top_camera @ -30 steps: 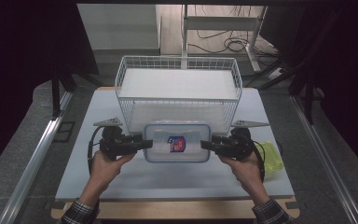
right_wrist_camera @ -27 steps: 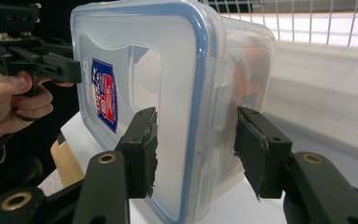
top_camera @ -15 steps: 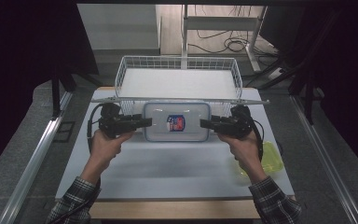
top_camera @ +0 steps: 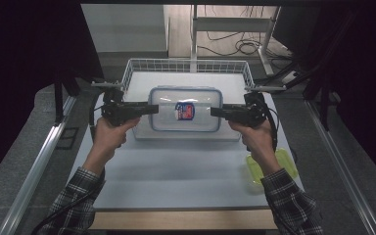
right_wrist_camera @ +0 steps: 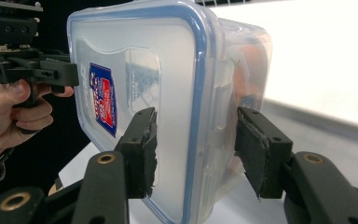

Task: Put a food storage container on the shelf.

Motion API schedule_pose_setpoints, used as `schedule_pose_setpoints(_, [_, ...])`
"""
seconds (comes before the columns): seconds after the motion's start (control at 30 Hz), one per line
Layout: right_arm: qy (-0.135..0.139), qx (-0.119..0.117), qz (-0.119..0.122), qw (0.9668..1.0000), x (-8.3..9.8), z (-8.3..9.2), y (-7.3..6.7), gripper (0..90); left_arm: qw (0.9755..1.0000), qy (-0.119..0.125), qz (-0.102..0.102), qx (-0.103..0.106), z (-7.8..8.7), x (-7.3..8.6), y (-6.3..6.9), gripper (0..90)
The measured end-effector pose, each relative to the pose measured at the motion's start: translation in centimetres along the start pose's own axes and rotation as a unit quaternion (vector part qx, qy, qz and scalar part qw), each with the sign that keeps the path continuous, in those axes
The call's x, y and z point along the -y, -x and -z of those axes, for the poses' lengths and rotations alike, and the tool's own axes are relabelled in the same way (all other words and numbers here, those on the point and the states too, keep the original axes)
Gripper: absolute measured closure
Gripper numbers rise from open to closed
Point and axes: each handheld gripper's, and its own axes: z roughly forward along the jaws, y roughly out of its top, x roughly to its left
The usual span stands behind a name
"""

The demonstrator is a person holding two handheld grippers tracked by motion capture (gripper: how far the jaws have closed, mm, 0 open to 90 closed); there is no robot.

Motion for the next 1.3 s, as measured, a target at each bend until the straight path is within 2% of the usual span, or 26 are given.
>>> schedule_pose_setpoints(0.17, [0.006,0.000,-0.001,1.0000,-1.3,0.0,0.1,49.3,1.0000,0.004,-0.001,0.000,0.1,-1.3,-0.1,51.7])
schedule_pose_setpoints(0.2, [0.007,0.001,-0.001,1.0000,-1.6,0.0,0.1,49.3,1.0000,0.007,0.001,0.000,0.1,-1.9,-0.2,51.7])
schedule_pose_setpoints(0.43, [0.011,0.012,-0.003,0.9999,-3.8,-0.6,0.5,48.4,0.9998,0.016,0.009,0.000,-0.2,-3.6,-1.1,51.7])
schedule_pose_setpoints(0.63, [0.012,0.012,-0.015,0.9997,-4.8,-1.0,0.9,48.3,0.9995,0.026,0.019,0.005,-0.5,-4.6,-1.8,51.7])
schedule_pose_setpoints(0.8, [0.011,0.021,-0.009,0.9997,-5.8,-1.2,1.0,47.8,0.9995,0.026,0.019,0.001,-0.7,-5.3,-2.1,51.5])
schedule_pose_setpoints(0.9, [0.013,0.022,-0.010,0.9996,-6.2,-1.7,1.4,48.2,0.9993,0.029,0.022,0.001,-0.9,-5.3,-2.7,51.1])
schedule_pose_setpoints(0.97, [0.013,0.020,-0.012,0.9996,-6.3,-1.7,1.6,48.4,0.9994,0.031,0.017,-0.002,-1.0,-5.4,-3.0,50.8])
schedule_pose_setpoints(1.07, [0.017,0.008,-0.025,0.9995,-6.6,-2.0,2.1,48.9,0.9992,0.033,-0.002,-0.020,-1.3,-5.5,-2.8,47.8])
schedule_pose_setpoints(1.17, [0.021,0.007,-0.028,0.9994,-6.5,-2.1,2.3,48.4,0.9991,0.036,-0.001,-0.023,-1.4,-5.5,-2.8,47.4])
schedule_pose_setpoints(1.3, [0.025,0.007,-0.029,0.9992,-6.3,-2.1,2.4,48.3,0.9984,0.036,-0.014,-0.042,-1.5,-5.4,-2.6,45.9])
